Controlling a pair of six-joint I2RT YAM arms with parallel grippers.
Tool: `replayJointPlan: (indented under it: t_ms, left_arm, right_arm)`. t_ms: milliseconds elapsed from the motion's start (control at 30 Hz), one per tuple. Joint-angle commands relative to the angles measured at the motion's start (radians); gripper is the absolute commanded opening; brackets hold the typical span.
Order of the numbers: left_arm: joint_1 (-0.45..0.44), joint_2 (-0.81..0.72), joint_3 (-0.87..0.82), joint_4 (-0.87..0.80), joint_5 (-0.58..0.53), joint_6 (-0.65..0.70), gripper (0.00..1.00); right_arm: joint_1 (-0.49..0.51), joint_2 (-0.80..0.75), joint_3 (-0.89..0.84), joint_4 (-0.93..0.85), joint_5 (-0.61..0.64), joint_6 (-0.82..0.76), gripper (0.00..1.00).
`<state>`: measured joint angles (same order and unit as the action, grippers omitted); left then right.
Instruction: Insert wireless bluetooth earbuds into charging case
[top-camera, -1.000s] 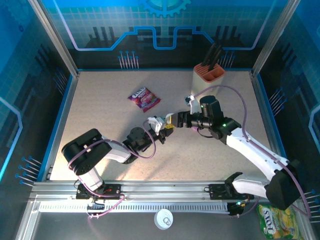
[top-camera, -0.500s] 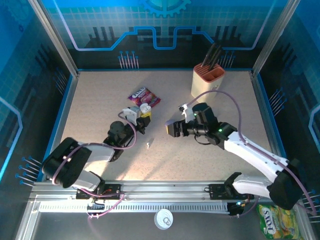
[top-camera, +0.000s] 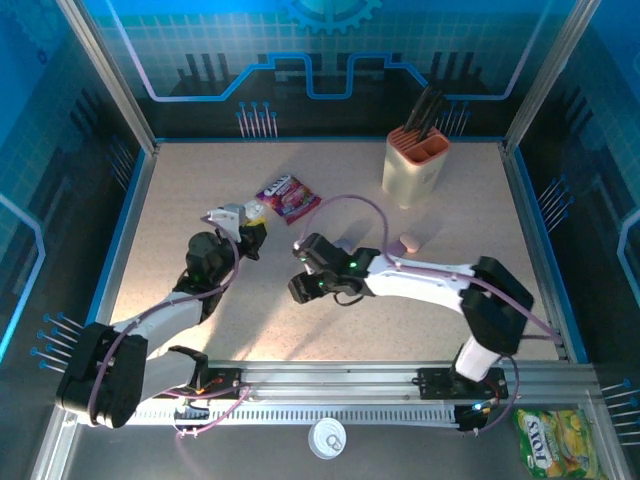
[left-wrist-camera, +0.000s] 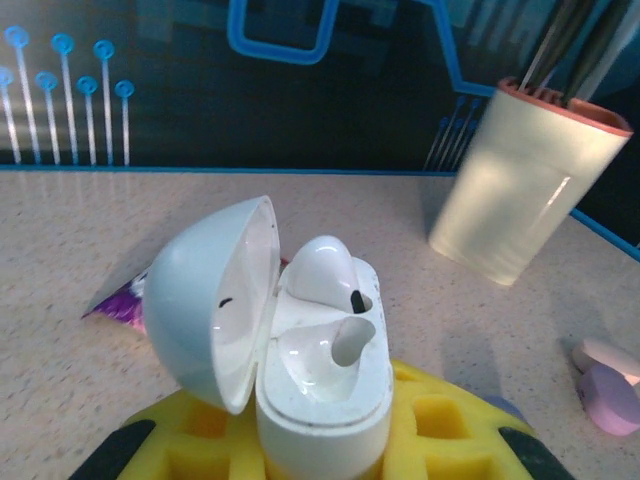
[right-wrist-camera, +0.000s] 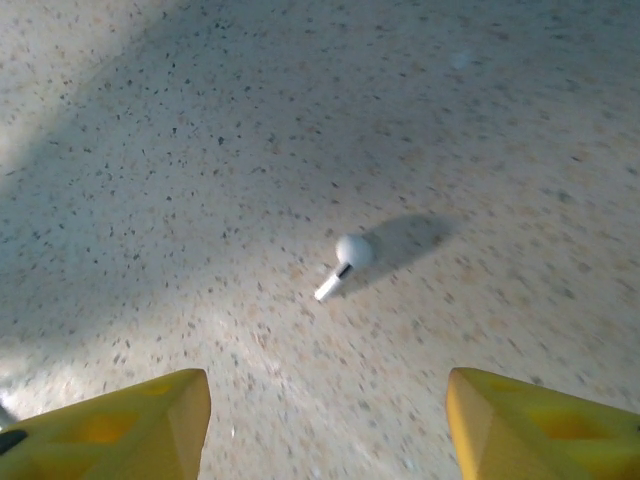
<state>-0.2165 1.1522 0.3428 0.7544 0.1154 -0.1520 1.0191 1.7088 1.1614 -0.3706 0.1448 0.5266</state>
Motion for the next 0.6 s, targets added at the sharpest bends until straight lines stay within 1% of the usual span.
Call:
replayJointPlan:
  t_ms: [0, 67, 233, 567]
  left_arm:
    - [0.038, -0.027, 0.037, -0.064, 0.057, -0.033, 0.17]
    - [0.046, -0.024, 0.04, -0.059, 0.076, -0.037, 0.17]
    - [0.052, -0.003, 0.041, -0.035, 0.096, -0.034, 0.17]
    - [0.054, -0.002, 0.019, -0.017, 0.112, -0.032, 0.17]
  right_arm:
    - [0.029, 0.102, 0.102, -0.083, 0.104, 0.033, 0.61]
    - [0.032, 0.169, 0.144, -0.088, 0.094, 0.055, 0.58]
    - [0.032, 0.269, 0.205, -0.093, 0.079, 0.087, 0.49]
    - [0.022, 0.372, 0.288, -0.175, 0.085, 0.098, 0.31]
